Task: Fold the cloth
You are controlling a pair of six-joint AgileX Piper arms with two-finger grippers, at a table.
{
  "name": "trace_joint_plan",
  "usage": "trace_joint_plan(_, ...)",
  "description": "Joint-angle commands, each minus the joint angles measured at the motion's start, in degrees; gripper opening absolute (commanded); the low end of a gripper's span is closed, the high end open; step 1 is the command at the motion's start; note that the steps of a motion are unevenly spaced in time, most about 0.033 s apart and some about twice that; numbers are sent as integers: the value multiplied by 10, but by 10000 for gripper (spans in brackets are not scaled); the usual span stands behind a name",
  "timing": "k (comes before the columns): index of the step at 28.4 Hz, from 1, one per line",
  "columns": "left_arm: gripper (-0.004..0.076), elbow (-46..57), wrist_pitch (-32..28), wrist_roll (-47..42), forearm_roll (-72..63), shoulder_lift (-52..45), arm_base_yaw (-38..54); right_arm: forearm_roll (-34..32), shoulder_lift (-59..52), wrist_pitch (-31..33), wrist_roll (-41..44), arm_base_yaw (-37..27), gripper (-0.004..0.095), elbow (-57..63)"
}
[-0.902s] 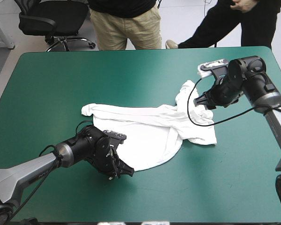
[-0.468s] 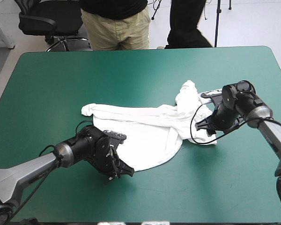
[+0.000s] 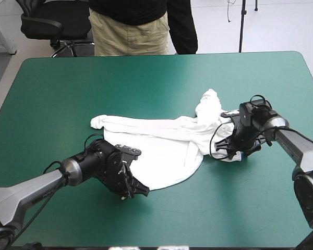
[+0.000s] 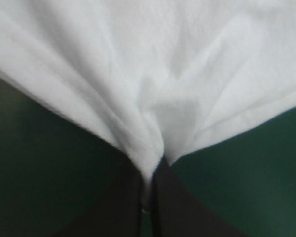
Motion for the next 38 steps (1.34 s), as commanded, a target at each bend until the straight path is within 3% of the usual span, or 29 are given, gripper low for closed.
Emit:
trace_joint_plan(1, -12, 5, -17, 0, 17, 8, -2, -4, -1, -4, 0, -1, 488, -9)
trace_joint_plan(4, -12, 5, -16, 0, 19, 8, -2, 10, 7, 3, -5, -1, 335, -6)
trace_joint_plan(8, -12, 5, -19, 0, 19, 8, -2, 26, 4, 10, -6, -1, -18, 10)
trace_joint_plan(14, -12, -16, -17, -1, 44, -14, -1, 20, -50, 15, -5, -1, -17, 0)
trace_joint_plan(21, -12, -140, 24, 0, 67, -67, 51, 20, -163, 30, -19, -1, -17, -89)
trace_joint_plan(29, -12, -391, 91, 34, 157, -105, 91, 24, -235, 40, -57, -1, -17, -283)
trace_joint_plan(30, -12, -472, 99, 47, 164, -107, 95, 29, -239, 40, -68, -1, -17, -341)
trace_joint_plan(34, -12, -627, 97, 74, 175, -107, 95, 59, -240, 26, -112, -1, -18, -473)
trace_joint_plan(35, -12, -702, 88, 86, 178, -107, 95, 72, -240, 7, -131, -1, -17, -527)
trace_joint_plan(38, -12, -790, 61, 105, 179, -107, 95, 83, -240, -31, -152, -1, -17, -600)
